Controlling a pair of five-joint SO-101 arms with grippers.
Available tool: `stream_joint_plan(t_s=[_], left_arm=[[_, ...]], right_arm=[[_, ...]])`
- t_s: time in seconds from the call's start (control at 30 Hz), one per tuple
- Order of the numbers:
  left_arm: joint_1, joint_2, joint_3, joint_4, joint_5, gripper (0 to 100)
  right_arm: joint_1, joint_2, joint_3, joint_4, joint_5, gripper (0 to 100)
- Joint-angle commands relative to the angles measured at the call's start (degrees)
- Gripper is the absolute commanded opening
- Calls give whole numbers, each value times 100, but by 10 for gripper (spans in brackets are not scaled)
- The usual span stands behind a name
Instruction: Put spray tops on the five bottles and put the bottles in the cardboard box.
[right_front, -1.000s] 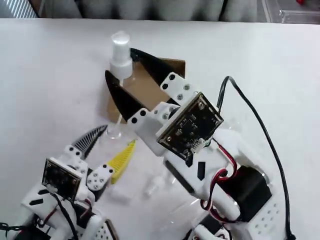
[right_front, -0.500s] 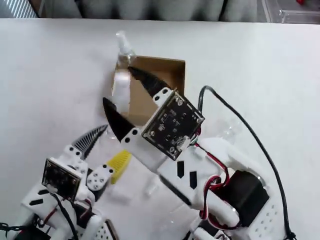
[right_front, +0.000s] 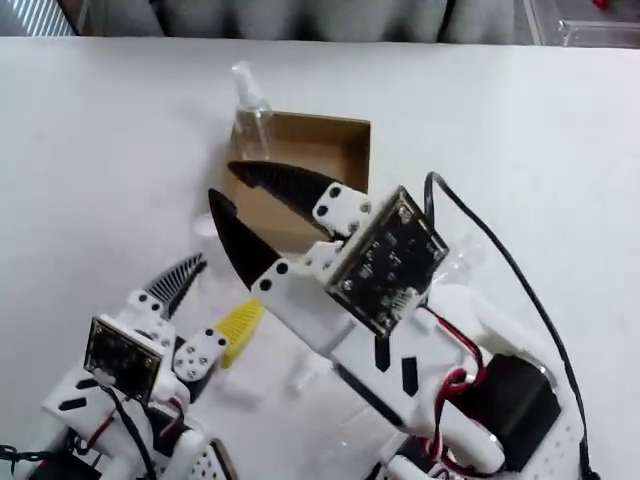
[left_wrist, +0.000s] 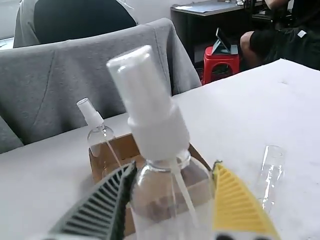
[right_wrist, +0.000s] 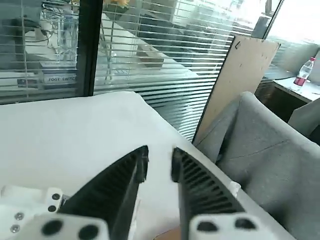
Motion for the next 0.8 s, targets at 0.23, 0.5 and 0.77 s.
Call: stream_joint_plan(t_s=[0.23,0.5,0.77], left_arm=[[22,-31,-26,-18,-62,21],[22,-31,-35,-18,-62,21],[22,-31,-211,26,-62,21]], right_arm=[[-4,664,-281,40,-62,16],[-4,673,-273,1244,-62,16],[-4,664,-299,1833,-26,16]])
